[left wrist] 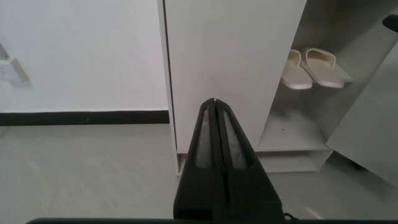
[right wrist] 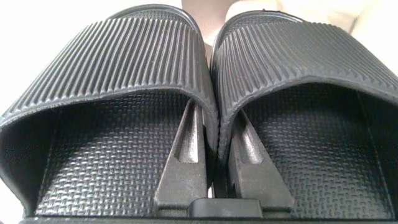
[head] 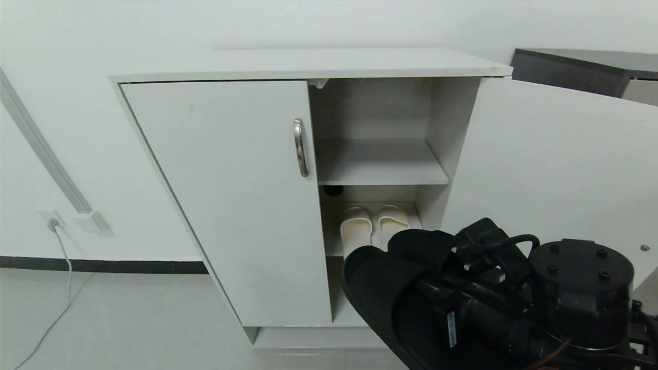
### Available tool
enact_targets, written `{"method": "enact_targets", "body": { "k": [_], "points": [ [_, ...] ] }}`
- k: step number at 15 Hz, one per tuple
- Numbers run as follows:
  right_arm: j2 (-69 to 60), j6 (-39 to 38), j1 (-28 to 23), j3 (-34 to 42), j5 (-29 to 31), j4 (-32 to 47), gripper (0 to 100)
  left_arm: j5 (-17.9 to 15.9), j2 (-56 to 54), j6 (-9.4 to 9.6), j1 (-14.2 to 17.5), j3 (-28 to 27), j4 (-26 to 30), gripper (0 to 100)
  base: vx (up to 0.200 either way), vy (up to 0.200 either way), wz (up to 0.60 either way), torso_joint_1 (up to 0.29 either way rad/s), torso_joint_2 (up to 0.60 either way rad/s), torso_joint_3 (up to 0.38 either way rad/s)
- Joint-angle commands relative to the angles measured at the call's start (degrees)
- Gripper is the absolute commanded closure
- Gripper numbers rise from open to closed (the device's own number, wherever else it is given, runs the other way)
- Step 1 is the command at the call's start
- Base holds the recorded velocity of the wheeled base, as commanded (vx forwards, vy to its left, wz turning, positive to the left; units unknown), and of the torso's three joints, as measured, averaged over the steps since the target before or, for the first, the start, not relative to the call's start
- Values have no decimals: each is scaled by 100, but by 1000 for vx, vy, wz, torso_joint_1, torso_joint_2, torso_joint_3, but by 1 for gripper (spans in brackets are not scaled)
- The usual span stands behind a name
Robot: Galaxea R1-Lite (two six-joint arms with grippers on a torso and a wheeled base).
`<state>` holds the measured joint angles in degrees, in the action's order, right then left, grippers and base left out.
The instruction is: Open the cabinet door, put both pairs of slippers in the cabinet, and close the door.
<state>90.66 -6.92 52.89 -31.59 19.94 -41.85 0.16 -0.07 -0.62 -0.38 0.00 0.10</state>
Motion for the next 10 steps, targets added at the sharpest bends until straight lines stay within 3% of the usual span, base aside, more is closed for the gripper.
{"method": "enact_targets", "body": {
  "k": [1, 10],
  "points": [
    [13, 7, 2, 30, 1, -7, 100, 2, 7, -8, 3, 0, -1, 100, 0, 0, 0, 2, 212, 207],
    [162, 7, 89, 118, -34, -166, 100, 2, 7, 1, -6, 0, -1, 100, 0, 0, 0, 1, 30, 25]
  ]
}}
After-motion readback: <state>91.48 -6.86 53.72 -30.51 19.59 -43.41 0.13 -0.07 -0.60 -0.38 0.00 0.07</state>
